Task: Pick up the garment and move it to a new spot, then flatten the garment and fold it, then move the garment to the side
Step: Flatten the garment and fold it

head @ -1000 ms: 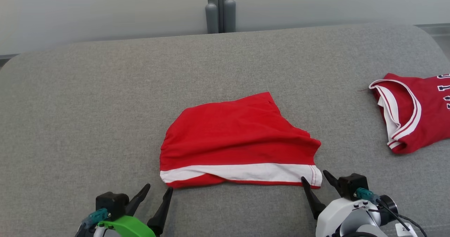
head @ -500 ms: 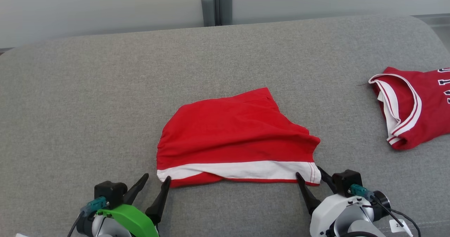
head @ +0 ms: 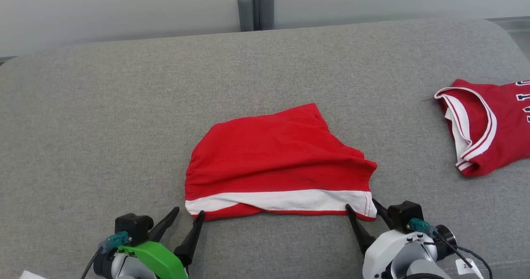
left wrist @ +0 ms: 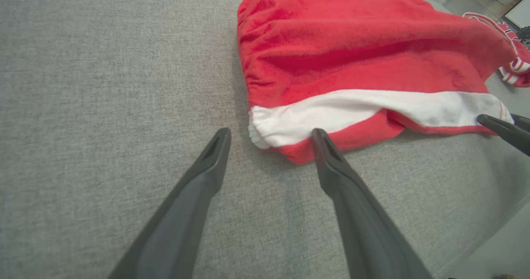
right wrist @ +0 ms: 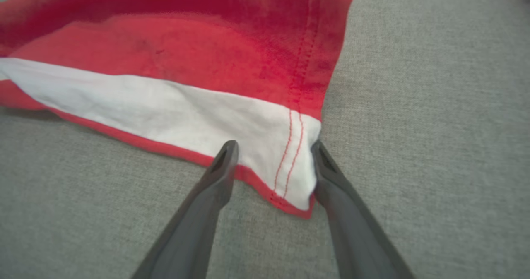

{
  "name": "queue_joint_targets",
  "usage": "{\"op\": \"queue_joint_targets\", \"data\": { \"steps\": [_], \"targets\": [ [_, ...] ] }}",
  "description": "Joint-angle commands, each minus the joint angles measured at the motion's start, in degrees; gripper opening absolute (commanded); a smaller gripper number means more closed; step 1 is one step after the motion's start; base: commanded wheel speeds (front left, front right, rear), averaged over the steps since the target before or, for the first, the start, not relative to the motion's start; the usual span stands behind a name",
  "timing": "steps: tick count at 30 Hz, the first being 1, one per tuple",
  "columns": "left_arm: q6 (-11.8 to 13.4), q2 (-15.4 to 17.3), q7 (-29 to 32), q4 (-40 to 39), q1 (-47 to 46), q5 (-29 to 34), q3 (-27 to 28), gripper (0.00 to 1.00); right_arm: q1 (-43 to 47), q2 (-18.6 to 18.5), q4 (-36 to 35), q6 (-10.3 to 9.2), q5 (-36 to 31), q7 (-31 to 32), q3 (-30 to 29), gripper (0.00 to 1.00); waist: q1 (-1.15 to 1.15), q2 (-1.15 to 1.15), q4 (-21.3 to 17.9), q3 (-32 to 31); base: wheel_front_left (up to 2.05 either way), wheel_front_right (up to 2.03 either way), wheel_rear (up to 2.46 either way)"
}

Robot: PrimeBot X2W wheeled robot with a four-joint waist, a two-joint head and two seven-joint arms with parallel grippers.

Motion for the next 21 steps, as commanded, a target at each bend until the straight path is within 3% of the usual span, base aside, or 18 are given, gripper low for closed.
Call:
{"op": "queue_joint_targets", "data": {
  "steps": [1,5,13,16,18,21],
  "targets": [
    [-0.14,0.45,-0.4,0.25,-1.13,-0.64,-0.46,1.0,-0.74,-0.33,0.16,-0.09,0.27,-0.55,0.05,0.91,0.0,0.0,-0.08,-0.08,0.0,0.0,0.0],
    [-0.14,0.76,-0.68,0.69,-1.36,-1.38,-1.22,1.0,-0.65,-0.45,-0.11,-0.09,0.38,-0.79,0.04,0.95,0.0,0.0,-0.37,-0.24,0.0,0.0,0.0],
    [-0.14,1.21,-0.59,-0.27,-2.25,-2.66,-3.43,1.0,-0.45,-0.65,-1.1,-0.09,0.35,-0.93,-0.07,0.92,0.0,0.0,-0.83,-0.18,0.0,0.0,0.0],
    [-0.14,1.94,-0.02,-1.7,-2.26,-3.17,-4.66,0.81,-0.43,-0.61,-1.91,-0.09,0.21,-0.68,-0.02,0.92,0.0,0.0,-1.0,-0.1,0.0,0.0,0.0],
    [-0.14,2.47,0.16,-2.72,-2.33,-3.36,-5.04,0.75,-0.28,-0.72,-2.52,-0.09,0.18,-0.41,-0.12,0.92,0.0,0.0,-1.02,-0.12,0.0,0.0,0.0],
    [-0.14,3.02,0.59,-4.03,-2.36,-3.87,-5.35,0.49,0.14,-0.94,-3.37,-0.09,0.11,-0.11,-0.31,0.9,0.0,0.0,-0.95,-0.2,0.0,0.0,0.0]
  ]
}}
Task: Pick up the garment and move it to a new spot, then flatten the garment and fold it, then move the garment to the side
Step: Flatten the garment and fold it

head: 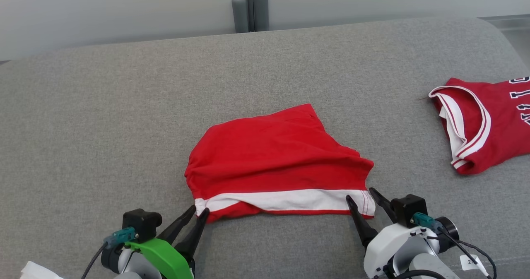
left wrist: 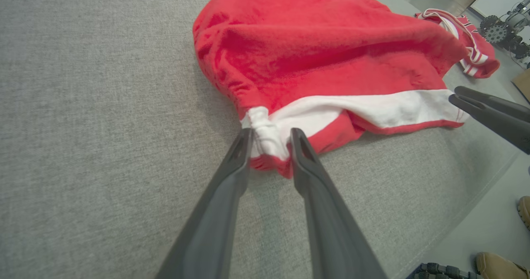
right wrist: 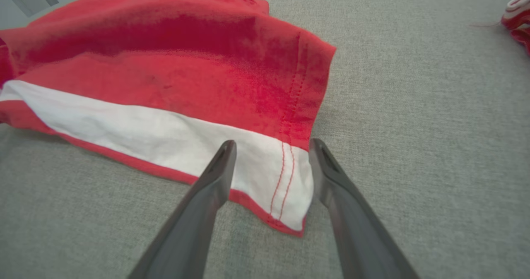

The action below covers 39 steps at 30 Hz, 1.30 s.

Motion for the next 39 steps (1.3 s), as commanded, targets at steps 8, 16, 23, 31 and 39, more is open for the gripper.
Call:
{"op": "queue_joint_targets", "data": {
  "steps": [8,16,23,31,39],
  "targets": [
    [0.04,0.56,0.88,-1.06,-0.59,-0.83,-0.36,0.22,0.83,-0.17,-1.7,-0.09,0.21,1.1,0.07,0.77,0.0,0.0,-0.22,-0.19,0.0,0.0,0.0],
    [0.21,0.76,0.51,-0.54,-0.7,-1.24,-0.22,0.1,1.57,-0.35,-1.67,-0.09,0.16,1.77,-0.98,0.86,0.0,0.0,-0.57,-0.17,0.0,0.0,0.0],
    [0.2,0.67,0.53,-0.02,-0.87,-1.47,-0.38,0.05,1.98,0.1,-0.78,-0.09,0.7,2.2,-1.04,0.64,0.0,0.0,-0.58,0.09,0.0,0.0,0.0],
    [0.16,0.57,0.48,0.83,-1.34,-1.82,-0.66,0.0,1.65,0.24,0.81,-0.09,1.21,1.88,-1.19,0.46,0.0,0.0,-0.21,0.19,0.0,0.0,0.0],
    [0.11,0.56,0.01,1.17,-1.31,-1.91,-1.02,0.0,0.79,0.43,1.62,-0.09,1.56,1.6,-0.43,0.27,0.0,0.0,-0.29,-0.07,0.0,0.0,0.0]
  ]
}}
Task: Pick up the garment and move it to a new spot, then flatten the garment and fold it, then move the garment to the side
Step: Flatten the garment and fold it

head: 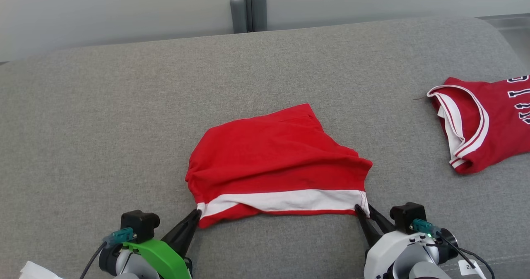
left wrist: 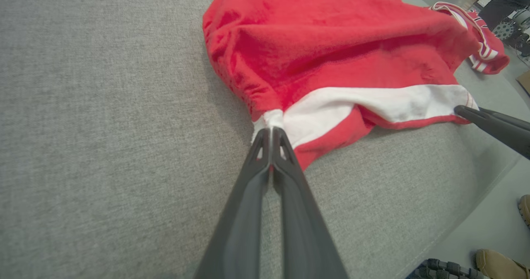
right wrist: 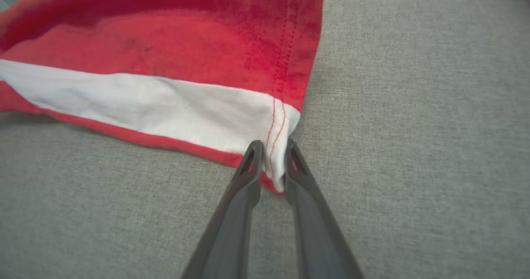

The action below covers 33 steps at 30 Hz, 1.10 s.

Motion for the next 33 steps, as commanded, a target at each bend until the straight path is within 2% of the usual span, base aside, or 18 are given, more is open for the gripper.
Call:
{"op": "queue_joint_targets", "data": {
  "steps": [1,4,5,7,13,14,16,24,28,33],
  "targets": [
    [-0.02,0.18,-0.48,0.12,-0.85,-0.19,-0.09,0.0,-0.54,-0.07,0.19,-0.09,0.27,-0.27,0.12,0.24,0.0,0.0,-0.01,-0.02,0.0,0.0,0.0],
    [-0.03,0.16,-0.42,0.21,-0.89,-0.24,-0.2,0.0,-0.65,-0.08,0.08,-0.09,0.15,-0.51,0.4,0.25,0.0,0.0,-0.01,-0.15,0.0,0.0,0.0],
    [-0.03,0.16,-0.46,0.23,-0.89,-0.26,-0.24,0.0,-0.65,-0.11,-0.03,-0.09,0.09,-0.55,0.5,0.32,0.0,0.0,-0.02,-0.19,0.0,0.0,0.0],
    [-0.04,0.2,-0.49,0.2,-0.87,-0.31,-0.3,0.0,-0.69,-0.19,-0.28,-0.1,0.0,-0.57,0.65,0.35,0.0,0.0,-0.03,-0.32,0.0,0.0,0.0],
    [0.04,0.25,-0.48,0.24,-0.58,-0.49,-0.48,0.0,-0.53,-0.33,-0.81,-0.09,0.3,-0.43,0.9,0.24,0.0,0.0,-0.01,-0.75,0.0,0.0,0.0],
    [0.07,0.26,-0.51,0.24,-0.48,-0.52,-0.51,0.0,-0.48,-0.3,-0.94,-0.09,0.33,-0.44,1.03,0.2,0.0,0.0,-0.02,-0.85,0.0,0.0,0.0],
    [0.13,0.33,-0.57,0.14,-0.29,-0.57,-0.57,0.0,-0.35,-0.32,-1.27,-0.1,0.48,-0.55,1.14,0.0,0.0,0.0,-0.02,-0.96,0.0,0.0,0.0],
    [0.51,1.99,-0.49,-2.9,-0.53,-1.03,0.29,0.0,-0.7,-1.17,-5.4,-0.1,2.25,-0.77,0.06,0.0,0.0,0.0,-0.09,-0.9,0.0,0.0,0.0],
    [0.84,3.84,-0.03,-8.75,0.13,-2.77,1.93,0.0,0.6,-2.21,-11.4,-0.09,7.18,0.48,-1.72,0.0,0.0,0.0,0.13,-0.91,0.0,0.0,0.0],
    [1.66,8.29,3.17,-23.79,1.25,-6.6,4.7,0.0,2.1,-4.88,-27.22,-0.07,17.95,3.69,-5.4,0.0,0.0,0.0,0.64,0.86,0.0,0.0,0.0]
  ]
}}
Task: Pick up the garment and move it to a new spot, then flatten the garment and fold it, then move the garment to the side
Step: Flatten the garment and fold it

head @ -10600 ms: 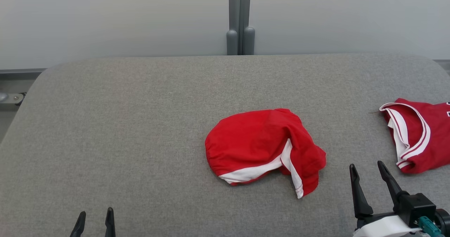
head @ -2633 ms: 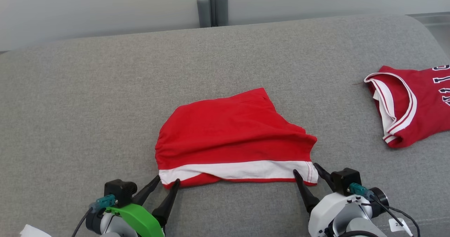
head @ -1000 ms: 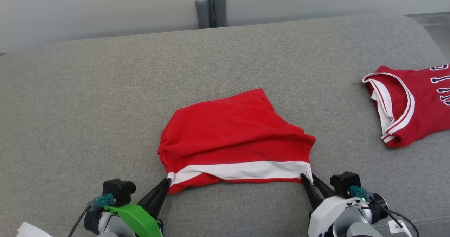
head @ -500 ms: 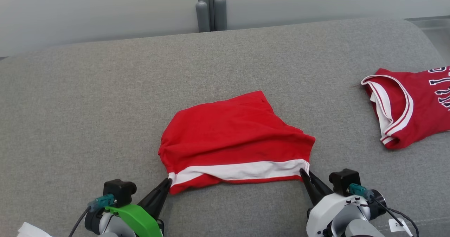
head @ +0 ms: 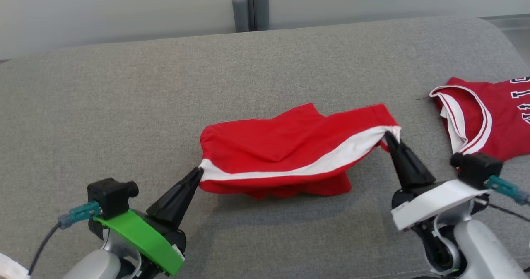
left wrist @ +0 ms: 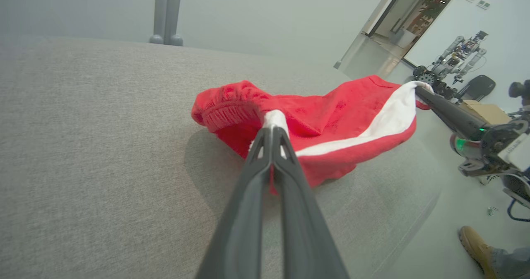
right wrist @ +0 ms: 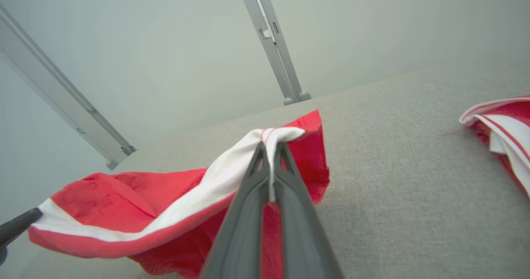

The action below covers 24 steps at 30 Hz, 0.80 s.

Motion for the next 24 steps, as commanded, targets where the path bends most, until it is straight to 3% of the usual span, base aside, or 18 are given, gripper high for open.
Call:
{"op": "queue_joint_targets", "data": {
  "steps": [1,5,8,12,15,18,21,24],
  "targets": [
    [0.54,2.24,1.68,-7.19,-0.07,-1.92,1.52,0.0,0.67,-2.02,-6.93,-0.02,3.61,1.9,-1.91,0.0,0.0,0.0,0.6,1.77,0.0,0.0,0.0],
    [1.63,6.61,6.21,-19.72,-4.0,-5.35,5.35,0.0,-0.98,-5.65,-17.43,-0.02,8.69,6.33,-6.6,0.0,0.0,0.0,1.91,5.4,0.0,0.0,0.0],
    [1.98,7.79,8.87,-23.44,-7.37,-8.01,7.44,0.0,-3.14,-7.83,-20.34,-0.02,9.07,8.94,-8.96,0.0,0.0,0.0,2.73,7.89,0.0,0.0,0.0],
    [3.32,9.59,14.6,-23.9,-18.58,-9.1,11.35,0.0,-11.6,-11.53,-22.61,-0.04,9.12,15.08,-10.31,0.0,0.0,0.0,3.98,14.0,0.0,0.0,0.0],
    [4.12,8.76,18.23,-19.21,-29.06,-8.61,13.17,0.0,-21.81,-12.52,-21.47,-0.03,8.83,19.3,-8.69,0.0,0.0,0.0,4.47,18.93,0.0,0.0,0.0],
    [4.43,6.48,19.85,-11.13,-39.49,-6.65,13.9,0.0,-34.29,-10.94,-16.87,-0.03,7.5,21.6,-7.15,0.0,0.0,0.0,4.63,23.37,0.0,0.0,0.0],
    [4.07,3.2,18.28,-1.11,-49.27,-3.75,14.1,0.0,-46.79,-6.85,-9.24,-0.04,4.29,20.42,-5.26,0.0,0.0,0.0,4.63,26.64,0.0,0.0,0.0],
    [3.81,-0.29,12.22,8.52,-57.74,0.68,14.72,0.0,-57.64,-2.24,0.01,-0.03,-0.49,14.72,-4.92,0.0,0.0,0.0,4.25,28.11,0.0,0.0,0.0]
  ]
}}
